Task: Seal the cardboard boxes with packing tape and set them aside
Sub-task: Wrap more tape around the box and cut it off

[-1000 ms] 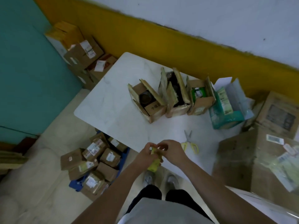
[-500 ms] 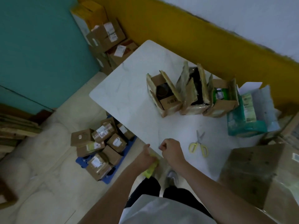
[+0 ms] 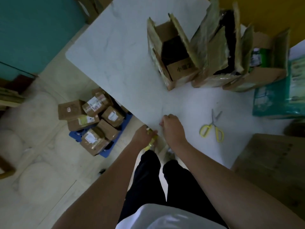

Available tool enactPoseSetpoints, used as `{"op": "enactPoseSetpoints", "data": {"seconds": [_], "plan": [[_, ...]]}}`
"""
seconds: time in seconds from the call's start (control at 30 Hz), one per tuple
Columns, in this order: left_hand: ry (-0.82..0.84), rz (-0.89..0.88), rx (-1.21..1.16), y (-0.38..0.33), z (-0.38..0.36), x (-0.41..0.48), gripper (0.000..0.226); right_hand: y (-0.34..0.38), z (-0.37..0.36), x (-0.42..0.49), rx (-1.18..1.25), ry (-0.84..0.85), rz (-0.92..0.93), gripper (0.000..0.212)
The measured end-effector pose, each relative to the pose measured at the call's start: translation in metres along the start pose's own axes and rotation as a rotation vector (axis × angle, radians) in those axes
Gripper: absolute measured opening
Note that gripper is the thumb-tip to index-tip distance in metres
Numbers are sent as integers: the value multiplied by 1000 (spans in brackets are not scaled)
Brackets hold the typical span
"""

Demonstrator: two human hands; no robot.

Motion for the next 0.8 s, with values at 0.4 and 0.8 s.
{"op": "enactPoseSetpoints", "data": {"seconds": [0.4,0.8], "plan": [[-173,66,-74,-39,11,-15,62,0,-16,-21,-453,-182,182,62],[-548,332,85,-107,5,-78,82,-10,-5,-62,-274,27,177,50]]}}
Point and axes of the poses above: each hand's wrist, its own x-axis towards the middle knuckle, its own z-axis out of the back of the hand, y = z × x, the point moved 4 cm from there along x, towards the middle knuckle, and after that the axes turned 15 degrees about y, right-handed, at the moved point
